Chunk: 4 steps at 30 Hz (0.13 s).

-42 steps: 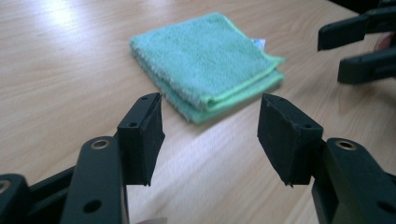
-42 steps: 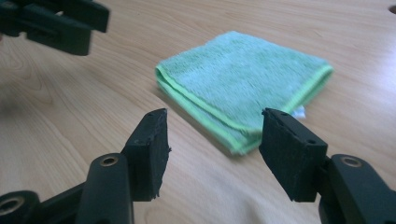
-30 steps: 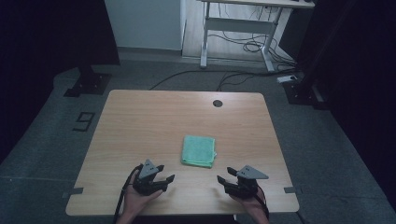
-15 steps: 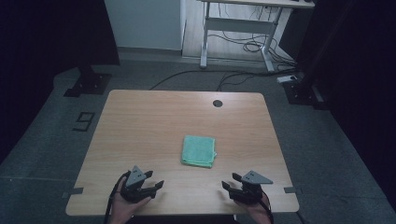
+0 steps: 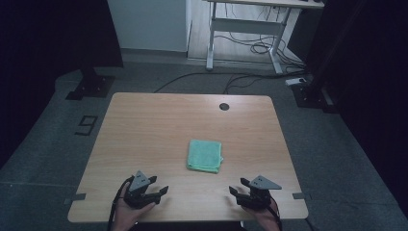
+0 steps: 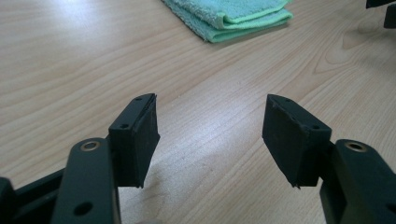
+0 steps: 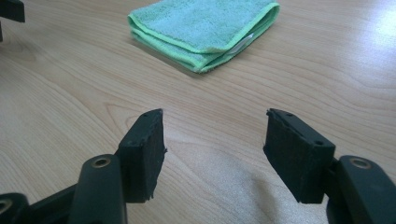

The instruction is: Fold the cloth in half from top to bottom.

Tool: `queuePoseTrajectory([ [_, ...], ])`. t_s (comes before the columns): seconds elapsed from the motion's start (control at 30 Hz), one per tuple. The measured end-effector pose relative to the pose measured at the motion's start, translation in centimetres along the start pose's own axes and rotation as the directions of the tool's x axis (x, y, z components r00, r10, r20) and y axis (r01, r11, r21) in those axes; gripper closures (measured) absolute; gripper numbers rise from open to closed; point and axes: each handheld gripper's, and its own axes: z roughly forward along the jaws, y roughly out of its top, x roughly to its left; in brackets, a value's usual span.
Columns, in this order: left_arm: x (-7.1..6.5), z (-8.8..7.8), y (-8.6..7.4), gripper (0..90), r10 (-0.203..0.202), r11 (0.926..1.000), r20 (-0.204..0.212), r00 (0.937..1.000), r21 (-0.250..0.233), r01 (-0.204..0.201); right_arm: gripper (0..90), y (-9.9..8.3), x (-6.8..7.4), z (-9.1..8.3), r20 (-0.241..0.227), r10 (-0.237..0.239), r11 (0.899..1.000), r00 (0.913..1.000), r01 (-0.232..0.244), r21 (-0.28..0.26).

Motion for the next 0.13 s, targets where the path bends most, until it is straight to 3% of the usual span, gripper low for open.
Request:
queuePoseTrajectory([
  [0.13, 0.00, 0.00, -0.01, 35.6, -0.001, 1.0000, -0.003, 1.0000, -0.001, 0.001, 36.9, 0.07, 0.00, -0.07, 0.003, 0.001, 1.000, 1.0000, -0.001, -0.003],
])
